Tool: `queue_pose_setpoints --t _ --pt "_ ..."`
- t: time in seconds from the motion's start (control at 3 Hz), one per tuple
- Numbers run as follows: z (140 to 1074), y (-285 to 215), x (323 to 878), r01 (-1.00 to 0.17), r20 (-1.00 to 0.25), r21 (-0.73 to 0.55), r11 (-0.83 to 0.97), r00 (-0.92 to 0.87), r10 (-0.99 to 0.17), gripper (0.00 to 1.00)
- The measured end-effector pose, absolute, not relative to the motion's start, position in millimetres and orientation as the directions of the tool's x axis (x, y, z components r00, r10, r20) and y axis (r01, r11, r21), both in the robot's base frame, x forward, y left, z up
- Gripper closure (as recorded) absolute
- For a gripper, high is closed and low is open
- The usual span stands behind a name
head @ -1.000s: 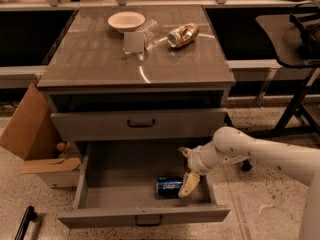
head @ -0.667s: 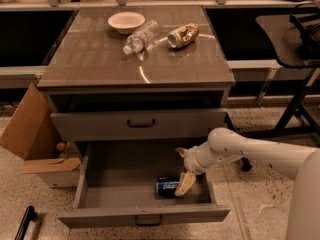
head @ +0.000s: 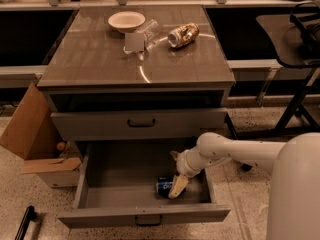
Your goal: Pick pepsi can from middle drawer and place on counter
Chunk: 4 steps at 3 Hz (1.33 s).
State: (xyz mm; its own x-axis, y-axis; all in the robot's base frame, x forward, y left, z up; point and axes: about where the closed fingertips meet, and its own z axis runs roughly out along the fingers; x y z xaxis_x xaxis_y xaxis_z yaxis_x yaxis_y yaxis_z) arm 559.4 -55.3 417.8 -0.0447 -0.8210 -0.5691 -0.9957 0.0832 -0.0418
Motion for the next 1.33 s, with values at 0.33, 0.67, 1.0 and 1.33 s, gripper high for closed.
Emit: queue_pose_setpoints --t 0.33,0.67,1.0,1.33 --pt "397.2 -48.6 558.8 -0.994 -0.546 -0.045 0.096 -0.056 -0.836 0.0" --pt "384.8 -46.1 556.7 -0.994 -0.529 -0.04 0.1 -0.064 -0.846 0.0" --pt "370.2 -44.6 552.0 -0.994 -0.5 -0.026 0.103 -0.076 -0.863 0.19" --pt "360.1 -42.9 546.3 -0.995 -0.477 -0.015 0.1 -0.081 -0.875 0.42"
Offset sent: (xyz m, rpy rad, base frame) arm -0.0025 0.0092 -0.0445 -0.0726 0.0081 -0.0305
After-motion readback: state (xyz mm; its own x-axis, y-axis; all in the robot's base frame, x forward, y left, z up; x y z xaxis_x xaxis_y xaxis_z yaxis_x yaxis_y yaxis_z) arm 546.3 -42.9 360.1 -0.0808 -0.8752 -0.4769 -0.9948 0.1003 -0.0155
